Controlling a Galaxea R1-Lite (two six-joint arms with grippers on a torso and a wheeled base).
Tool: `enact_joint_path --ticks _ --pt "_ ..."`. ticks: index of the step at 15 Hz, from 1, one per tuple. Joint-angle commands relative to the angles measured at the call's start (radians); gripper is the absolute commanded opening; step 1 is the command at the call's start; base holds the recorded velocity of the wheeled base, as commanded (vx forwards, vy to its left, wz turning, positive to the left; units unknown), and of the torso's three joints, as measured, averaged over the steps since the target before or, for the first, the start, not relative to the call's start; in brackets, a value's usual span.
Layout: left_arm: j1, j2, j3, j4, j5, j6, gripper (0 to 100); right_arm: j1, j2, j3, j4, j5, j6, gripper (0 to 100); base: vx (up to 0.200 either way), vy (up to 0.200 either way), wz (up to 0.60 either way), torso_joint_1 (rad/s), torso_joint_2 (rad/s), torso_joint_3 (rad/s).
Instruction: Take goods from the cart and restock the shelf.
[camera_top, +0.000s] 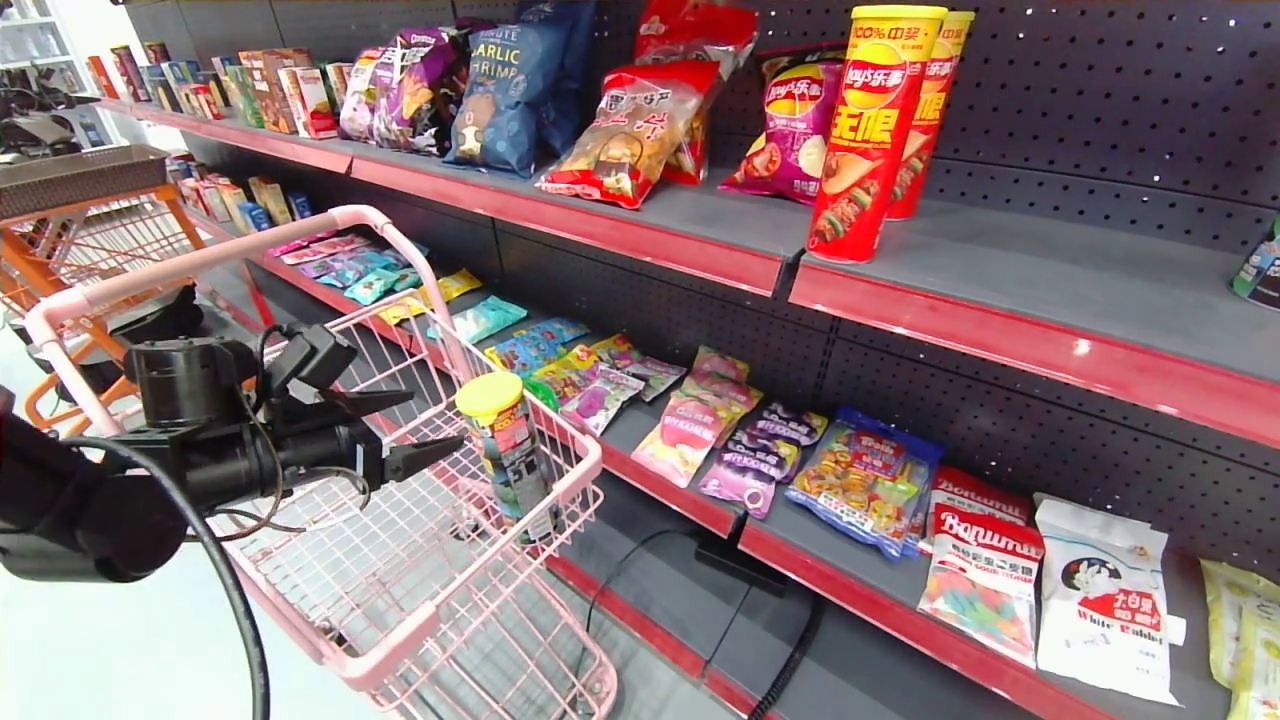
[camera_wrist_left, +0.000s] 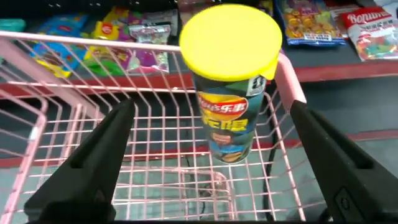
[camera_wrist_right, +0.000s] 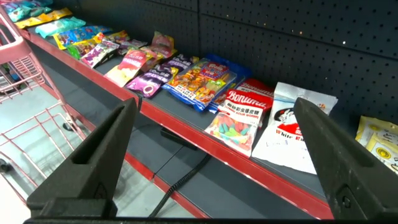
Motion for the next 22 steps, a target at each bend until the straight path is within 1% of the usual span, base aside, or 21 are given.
enact_joint_path --ticks 1,3,5,8,9,10,11,12,14,16,17,19,20,22 --pt "-0.020 0.051 -0.019 -0.002 0.001 0.001 100 0.002 0.000 0.000 0.000 0.000 0.000 100 0.000 0.000 0.00 0.000 0.00 0.000" --pt "-0.020 0.098 -0.060 -0.018 0.010 0.006 100 0.000 0.000 0.000 0.000 0.000 0.000 100 0.000 0.000 0.00 0.000 0.00 0.000" --pt "-0.029 0.138 -0.088 -0.057 0.018 0.006 100 0.000 0.001 0.000 0.000 0.000 0.000 100 0.000 0.000 0.00 0.000 0.00 0.000" --pt "-0.081 0.195 -0.102 -0.097 0.058 -0.008 100 0.000 0.001 0.000 0.000 0.000 0.000 100 0.000 0.000 0.00 0.000 0.00 0.000" --pt "-0.094 0.209 -0.108 -0.109 0.064 -0.017 100 0.000 0.001 0.000 0.000 0.000 0.000 100 0.000 0.000 0.00 0.000 0.00 0.000" --pt "-0.100 0.227 -0.123 -0.126 0.068 -0.027 100 0.000 0.001 0.000 0.000 0.000 0.000 100 0.000 0.000 0.00 0.000 0.00 0.000" --pt "-0.101 0.233 -0.131 -0.132 0.072 -0.027 100 0.002 0.000 0.000 0.000 0.000 0.000 100 0.000 0.000 0.00 0.000 0.00 0.000" --pt "-0.109 0.267 -0.163 -0.157 0.085 -0.033 100 0.000 0.001 0.000 0.000 0.000 0.000 100 0.000 0.000 0.00 0.000 0.00 0.000" --pt "-0.124 0.282 -0.186 -0.160 0.096 -0.059 100 0.000 0.001 0.000 0.000 0.000 0.000 100 0.000 0.000 0.00 0.000 0.00 0.000" --pt "-0.143 0.289 -0.200 -0.160 0.102 -0.073 100 0.002 0.000 0.000 0.000 0.000 0.000 100 0.000 0.000 0.00 0.000 0.00 0.000" --pt "-0.159 0.290 -0.201 -0.161 0.116 -0.085 100 0.000 0.001 0.000 0.000 0.000 0.000 100 0.000 0.000 0.00 0.000 0.00 0.000" --pt "-0.173 0.290 -0.200 -0.166 0.139 -0.111 100 0.002 0.000 0.000 0.000 0.000 0.000 100 0.000 0.000 0.00 0.000 0.00 0.000" --pt "-0.173 0.290 -0.197 -0.183 0.141 -0.116 0 0.002 0.000 0.000 0.000 0.000 0.000 100 0.000 0.000 0.00 0.000 0.00 0.000" --pt "-0.170 0.279 -0.177 -0.187 0.141 -0.120 0 0.002 0.001 0.000 0.000 0.002 0.000 100 0.000 0.000 0.00 0.000 0.00 0.000"
